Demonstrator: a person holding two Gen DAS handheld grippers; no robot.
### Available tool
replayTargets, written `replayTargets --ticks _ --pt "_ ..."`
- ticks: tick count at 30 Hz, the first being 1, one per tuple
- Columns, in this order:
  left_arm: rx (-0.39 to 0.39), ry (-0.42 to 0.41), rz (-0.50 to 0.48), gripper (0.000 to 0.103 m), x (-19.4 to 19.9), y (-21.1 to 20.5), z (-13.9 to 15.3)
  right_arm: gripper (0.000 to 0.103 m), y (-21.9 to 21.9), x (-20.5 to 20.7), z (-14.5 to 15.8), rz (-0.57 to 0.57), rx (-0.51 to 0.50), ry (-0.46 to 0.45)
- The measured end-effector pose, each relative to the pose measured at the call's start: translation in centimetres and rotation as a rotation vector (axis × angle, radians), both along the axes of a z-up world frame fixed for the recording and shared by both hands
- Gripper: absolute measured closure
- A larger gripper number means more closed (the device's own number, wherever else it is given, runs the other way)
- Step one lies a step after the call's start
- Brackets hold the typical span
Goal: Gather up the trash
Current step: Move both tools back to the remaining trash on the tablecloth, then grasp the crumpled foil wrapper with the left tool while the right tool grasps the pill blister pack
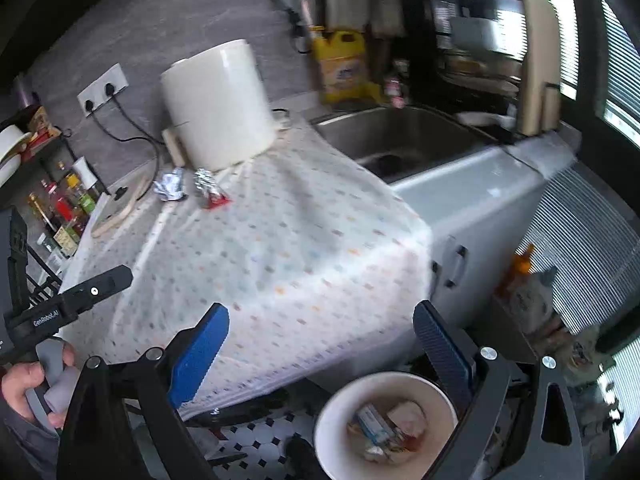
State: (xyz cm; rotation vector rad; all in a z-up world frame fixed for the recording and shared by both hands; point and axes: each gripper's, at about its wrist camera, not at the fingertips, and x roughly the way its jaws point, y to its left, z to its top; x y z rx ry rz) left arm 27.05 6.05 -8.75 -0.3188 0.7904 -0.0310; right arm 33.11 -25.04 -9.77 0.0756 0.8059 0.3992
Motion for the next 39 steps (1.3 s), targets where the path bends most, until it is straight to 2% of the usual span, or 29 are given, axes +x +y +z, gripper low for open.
replayTargets --ticks 10,20,30,35,39 --pt "0.016 -0.026 0.098 0.013 1.8 9.1 0.6 0.012 9.3 3.6 0.4 0.082 0.003 -0.019" --pt "0.016 -0.041 0.092 0.013 6.2 14.9 0.2 0.012 15.2 7.0 0.0 0.081 0.006 -0.026" --pt "0.002 -0.020 0.047 0.013 12.8 17.4 -1.5 0.021 19.5 11.3 -1.3 0.046 -0.023 0.020" --pt "-0.022 0.001 0.032 0.013 16.1 18.2 -3.2 0.024 21.7 12.9 -1.8 0.061 -0.064 0.029" --pt "-0.033 0.019 0.026 0.013 18.4 18.7 -4.7 0.030 23.2 14.6 -2.2 0.074 -0.090 0.040"
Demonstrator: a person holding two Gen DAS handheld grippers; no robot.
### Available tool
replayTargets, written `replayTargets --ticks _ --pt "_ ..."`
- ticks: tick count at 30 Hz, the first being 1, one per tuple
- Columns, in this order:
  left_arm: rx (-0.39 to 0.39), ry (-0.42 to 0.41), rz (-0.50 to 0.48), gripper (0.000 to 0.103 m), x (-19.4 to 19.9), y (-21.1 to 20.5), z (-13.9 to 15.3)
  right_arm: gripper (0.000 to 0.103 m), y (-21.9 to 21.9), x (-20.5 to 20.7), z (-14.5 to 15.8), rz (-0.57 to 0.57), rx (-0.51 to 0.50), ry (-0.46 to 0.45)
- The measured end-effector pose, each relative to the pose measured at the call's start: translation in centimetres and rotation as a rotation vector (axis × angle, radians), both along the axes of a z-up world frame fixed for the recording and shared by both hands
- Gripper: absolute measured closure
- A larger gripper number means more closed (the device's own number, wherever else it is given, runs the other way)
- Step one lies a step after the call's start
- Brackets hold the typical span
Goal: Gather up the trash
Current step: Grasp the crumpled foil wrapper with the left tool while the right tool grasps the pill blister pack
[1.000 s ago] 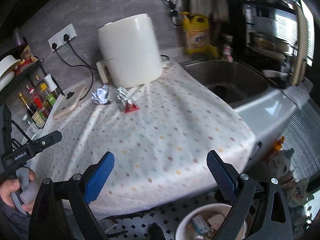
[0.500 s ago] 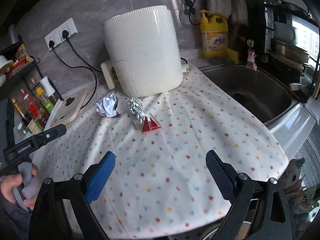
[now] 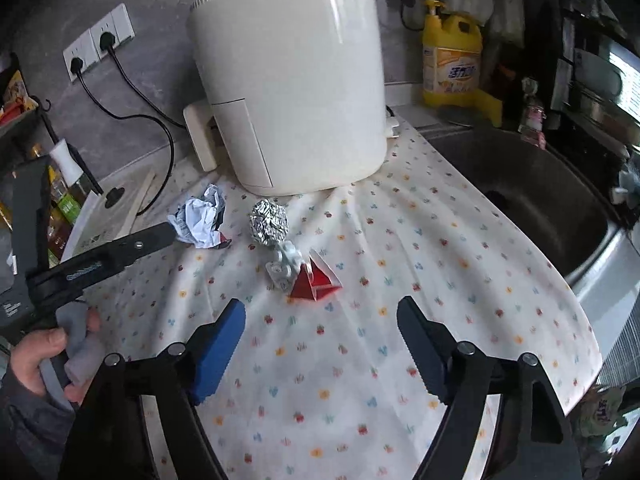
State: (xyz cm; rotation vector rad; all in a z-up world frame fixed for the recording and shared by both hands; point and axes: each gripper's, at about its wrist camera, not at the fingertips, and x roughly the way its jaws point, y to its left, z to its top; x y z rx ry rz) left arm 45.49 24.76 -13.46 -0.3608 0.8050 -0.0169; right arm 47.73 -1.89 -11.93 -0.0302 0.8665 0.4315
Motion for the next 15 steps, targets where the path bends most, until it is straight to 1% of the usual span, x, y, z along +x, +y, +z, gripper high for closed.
replayTargets --ticks 1,6,7,8,9,10,12,15 --pt "-0.004 0.005 0.002 0.013 0.6 0.1 -0.4 0.032 0.4 0.5 -0.1 0.001 -0.006 0.005" --pt "-0.037 0.015 0.009 0.013 2.4 0.6 -1.6 0.047 1.9 2.0 -0.1 0.028 -0.011 0.027" --pt "-0.046 0.016 0.010 0.014 2.7 0.7 -1.7 0.048 2.4 2.2 0.0 0.038 -0.015 0.028" --pt "-0.060 0.014 0.013 0.021 2.9 0.8 -1.9 0.050 2.8 2.5 0.1 0.050 -0.019 0.028" --pt "-0.070 0.014 0.012 0.038 3.0 0.9 -2.0 0.051 3.5 2.9 0.1 0.068 -0.020 0.031" --pt "-0.081 0.020 0.008 0.050 3.1 1.1 -2.2 0.053 4.0 3.1 0.1 0.083 -0.022 0.036" --pt "-0.093 0.018 0.010 0.062 2.8 1.4 -2.1 0.060 5.2 3.9 -0.1 0.115 -0.039 0.053" --pt "-0.103 -0.007 0.013 0.064 1.6 1.9 -1.4 0.066 6.8 4.8 -0.7 0.164 -0.081 0.074"
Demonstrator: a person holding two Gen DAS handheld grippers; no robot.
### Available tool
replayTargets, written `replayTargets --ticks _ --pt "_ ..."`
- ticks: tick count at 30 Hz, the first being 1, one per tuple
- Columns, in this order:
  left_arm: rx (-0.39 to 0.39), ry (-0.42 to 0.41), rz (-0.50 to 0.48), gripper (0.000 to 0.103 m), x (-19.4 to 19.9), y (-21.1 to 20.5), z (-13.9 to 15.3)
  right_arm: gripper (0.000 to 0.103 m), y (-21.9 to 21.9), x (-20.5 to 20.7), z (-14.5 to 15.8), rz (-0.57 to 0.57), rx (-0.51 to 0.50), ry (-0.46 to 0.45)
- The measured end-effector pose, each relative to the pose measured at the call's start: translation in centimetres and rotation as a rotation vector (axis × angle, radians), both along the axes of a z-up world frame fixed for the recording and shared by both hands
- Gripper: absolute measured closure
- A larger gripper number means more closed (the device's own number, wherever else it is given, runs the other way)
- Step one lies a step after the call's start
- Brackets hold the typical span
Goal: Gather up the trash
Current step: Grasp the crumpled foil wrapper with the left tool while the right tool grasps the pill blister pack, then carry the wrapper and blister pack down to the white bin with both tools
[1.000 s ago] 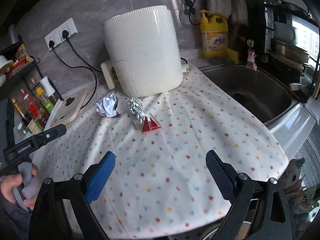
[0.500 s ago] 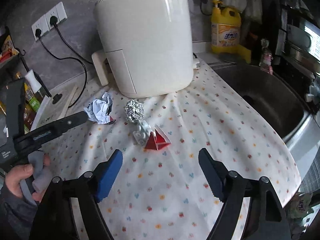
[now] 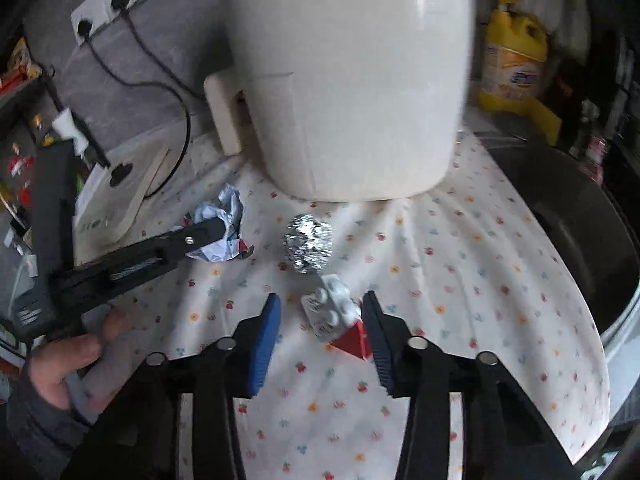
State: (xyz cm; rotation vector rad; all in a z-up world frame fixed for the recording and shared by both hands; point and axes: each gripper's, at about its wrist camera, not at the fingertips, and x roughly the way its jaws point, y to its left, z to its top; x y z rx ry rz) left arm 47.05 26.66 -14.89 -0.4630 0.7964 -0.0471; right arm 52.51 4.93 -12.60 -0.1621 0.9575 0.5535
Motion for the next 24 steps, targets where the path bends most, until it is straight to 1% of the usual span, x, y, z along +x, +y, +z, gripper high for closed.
replayTargets --ticks 5,9,13,14,17,20,24 --pt "0.001 -0.018 0.043 0.064 -2.9 2.0 1.1 0.066 1.9 1.1 -1.0 0.045 -0.068 0.006" --pt "0.001 -0.017 0.089 0.064 -4.9 3.8 1.2 0.066 2.8 1.9 -1.8 0.054 -0.118 0.005" --pt "-0.003 -0.008 0.140 0.064 -6.6 5.2 1.1 0.064 3.9 2.5 -3.3 0.086 -0.192 0.033" --pt "-0.003 -0.008 0.149 0.064 -7.1 5.5 1.2 0.070 4.2 2.6 -3.5 0.096 -0.199 0.042" --pt "-0.002 -0.012 0.167 0.064 -8.1 5.8 1.4 0.071 4.7 1.8 -2.6 0.129 -0.175 0.014" --pt "-0.004 -0.018 0.178 0.064 -9.2 5.9 1.8 0.071 4.9 0.8 -1.1 0.143 -0.119 0.006" --pt "-0.003 -0.035 0.185 0.064 -10.5 5.2 2.5 0.070 3.6 0.1 1.5 0.136 0.032 0.033"
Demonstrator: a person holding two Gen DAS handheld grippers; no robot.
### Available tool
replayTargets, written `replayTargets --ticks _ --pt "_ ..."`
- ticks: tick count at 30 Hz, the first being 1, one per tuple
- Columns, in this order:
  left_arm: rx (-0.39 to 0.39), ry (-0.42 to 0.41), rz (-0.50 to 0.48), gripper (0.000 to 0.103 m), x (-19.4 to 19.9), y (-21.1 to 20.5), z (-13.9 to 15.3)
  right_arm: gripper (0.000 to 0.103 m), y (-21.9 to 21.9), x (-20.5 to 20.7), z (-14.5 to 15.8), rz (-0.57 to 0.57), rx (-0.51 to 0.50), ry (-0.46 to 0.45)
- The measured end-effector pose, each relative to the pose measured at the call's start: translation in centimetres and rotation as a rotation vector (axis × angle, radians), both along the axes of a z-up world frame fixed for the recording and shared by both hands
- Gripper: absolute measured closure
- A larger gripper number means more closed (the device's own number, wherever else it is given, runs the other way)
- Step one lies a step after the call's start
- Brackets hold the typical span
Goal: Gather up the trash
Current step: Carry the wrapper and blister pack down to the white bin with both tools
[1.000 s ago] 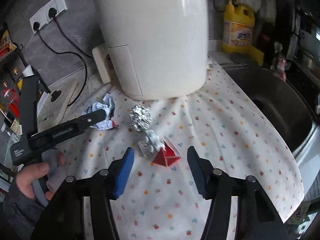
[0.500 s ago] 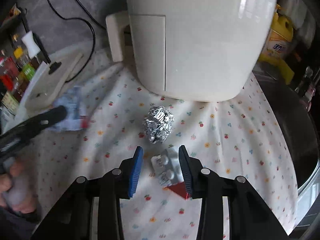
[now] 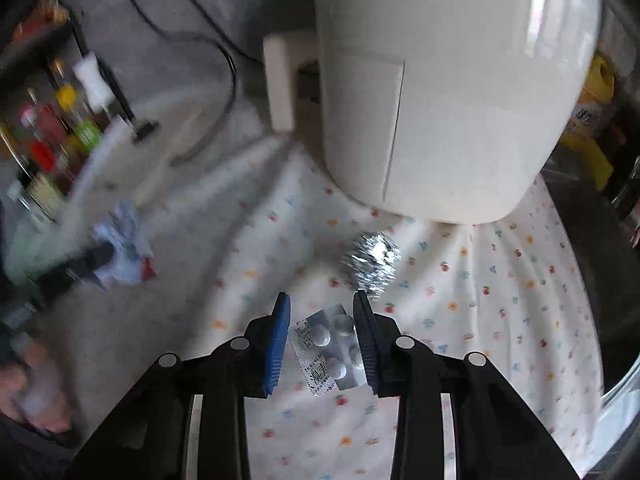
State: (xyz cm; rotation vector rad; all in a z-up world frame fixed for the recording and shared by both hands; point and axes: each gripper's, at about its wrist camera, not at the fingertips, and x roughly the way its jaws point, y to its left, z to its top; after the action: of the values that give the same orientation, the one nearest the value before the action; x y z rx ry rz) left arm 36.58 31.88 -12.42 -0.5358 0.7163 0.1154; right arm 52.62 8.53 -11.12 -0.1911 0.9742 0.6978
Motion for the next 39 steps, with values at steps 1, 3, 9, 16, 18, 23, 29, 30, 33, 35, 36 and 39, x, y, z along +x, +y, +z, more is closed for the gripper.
replayTargets --ticks 1,3,9,16,18,23,29,30,33,35,36,39 --pt "0.001 -0.004 0.002 0.064 -0.4 -0.2 0.2 0.070 -0.4 -0.2 0.5 -0.003 0.021 0.001" --pt "0.005 -0.011 0.006 0.064 -1.1 -0.8 0.5 0.070 -1.5 -0.6 1.7 -0.014 0.061 -0.004" --pt "0.037 -0.025 0.022 0.064 -3.5 -3.2 2.1 0.071 -5.3 -2.9 4.0 -0.037 0.123 -0.044" --pt "0.088 -0.016 0.014 0.064 -6.1 -7.6 4.3 0.072 -11.3 -7.6 5.1 -0.042 0.189 -0.060" --pt "0.113 -0.026 -0.008 0.064 -6.8 -9.4 5.3 0.072 -13.1 -8.9 5.1 -0.052 0.197 -0.059" --pt "0.121 -0.044 -0.040 0.064 -8.6 -13.5 6.5 0.072 -17.8 -12.3 5.0 -0.079 0.198 -0.067" --pt "0.125 -0.046 -0.067 0.064 -10.6 -18.2 7.0 0.072 -23.2 -15.7 4.5 -0.113 0.198 -0.077" --pt "0.129 -0.044 -0.076 0.064 -10.9 -19.2 7.0 0.072 -24.0 -16.1 4.3 -0.120 0.199 -0.075" --pt "0.140 -0.041 -0.096 0.063 -11.7 -21.6 7.0 0.072 -26.8 -17.4 3.6 -0.141 0.196 -0.067" --pt "0.146 -0.036 -0.111 0.063 -12.2 -23.3 6.9 0.071 -28.8 -18.3 2.8 -0.153 0.191 -0.058" --pt "0.148 -0.034 -0.115 0.063 -12.4 -23.9 6.8 0.071 -29.4 -18.5 2.5 -0.156 0.190 -0.056" --pt "0.143 -0.020 -0.130 0.063 -13.1 -25.8 6.2 0.070 -31.8 -19.5 1.1 -0.176 0.186 -0.035"
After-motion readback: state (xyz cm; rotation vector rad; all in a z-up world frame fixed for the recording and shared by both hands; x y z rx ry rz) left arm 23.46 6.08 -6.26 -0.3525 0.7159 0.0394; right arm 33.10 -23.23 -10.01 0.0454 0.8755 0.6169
